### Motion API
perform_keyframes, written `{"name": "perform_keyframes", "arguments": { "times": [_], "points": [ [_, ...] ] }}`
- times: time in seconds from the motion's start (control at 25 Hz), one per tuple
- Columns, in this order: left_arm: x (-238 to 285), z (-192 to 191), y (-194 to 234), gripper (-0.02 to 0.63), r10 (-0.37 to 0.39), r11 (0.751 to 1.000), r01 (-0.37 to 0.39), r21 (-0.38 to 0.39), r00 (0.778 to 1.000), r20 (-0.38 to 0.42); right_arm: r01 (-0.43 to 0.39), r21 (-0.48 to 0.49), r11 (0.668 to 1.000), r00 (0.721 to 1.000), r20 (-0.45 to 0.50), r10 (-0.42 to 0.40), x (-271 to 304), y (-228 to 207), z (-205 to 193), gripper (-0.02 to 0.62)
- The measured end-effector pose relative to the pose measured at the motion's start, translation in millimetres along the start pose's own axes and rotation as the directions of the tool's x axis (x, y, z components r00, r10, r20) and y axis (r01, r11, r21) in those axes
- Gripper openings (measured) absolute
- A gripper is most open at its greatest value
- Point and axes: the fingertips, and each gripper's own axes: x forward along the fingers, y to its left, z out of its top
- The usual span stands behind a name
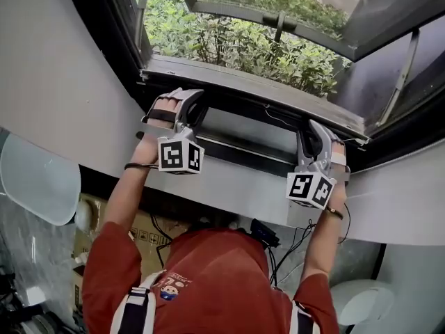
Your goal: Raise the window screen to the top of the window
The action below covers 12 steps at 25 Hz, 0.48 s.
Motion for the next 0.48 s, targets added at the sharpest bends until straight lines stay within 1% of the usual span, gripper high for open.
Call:
{"name": "perform_keyframes", "arguments": {
  "times": [0.08,0.16,0.24,0.32,0.44,0.48],
  "points": [
    [2.8,-4.5,-1.2,0.129,-0.008,0.998,0.009,0.055,1.000,-0.026,-0.014,-0.043,0.999,0.999,-0.038,0.012,2.8,2.2,-5.5,0.143],
    [5.8,-6.7,-2.8,0.132,-0.017,0.995,0.021,0.095,0.999,-0.043,-0.021,-0.078,0.997,0.998,-0.067,0.015,5.1,3.9,-10.6,0.148],
    [9.5,-8.9,-2.7,0.132,-0.019,0.992,0.027,0.127,0.998,-0.061,-0.022,-0.099,0.995,0.997,-0.077,0.014,6.2,4.6,-11.1,0.150],
    [13.3,-11.3,-1.6,0.132,-0.012,0.988,0.025,0.156,0.996,-0.086,-0.025,-0.116,0.993,0.996,-0.087,0.015,6.7,5.6,-10.9,0.149],
    [15.7,-12.2,-1.1,0.132,0.015,0.981,0.005,0.193,0.994,-0.106,-0.050,-0.146,0.988,0.991,-0.128,0.031,9.2,12.4,-15.8,0.149],
    [15.5,-12.8,-1.1,0.132,0.023,0.980,-0.001,0.200,0.994,-0.107,-0.049,-0.158,0.986,0.990,-0.135,0.027,10.8,14.3,-16.7,0.164]
  ]
}}
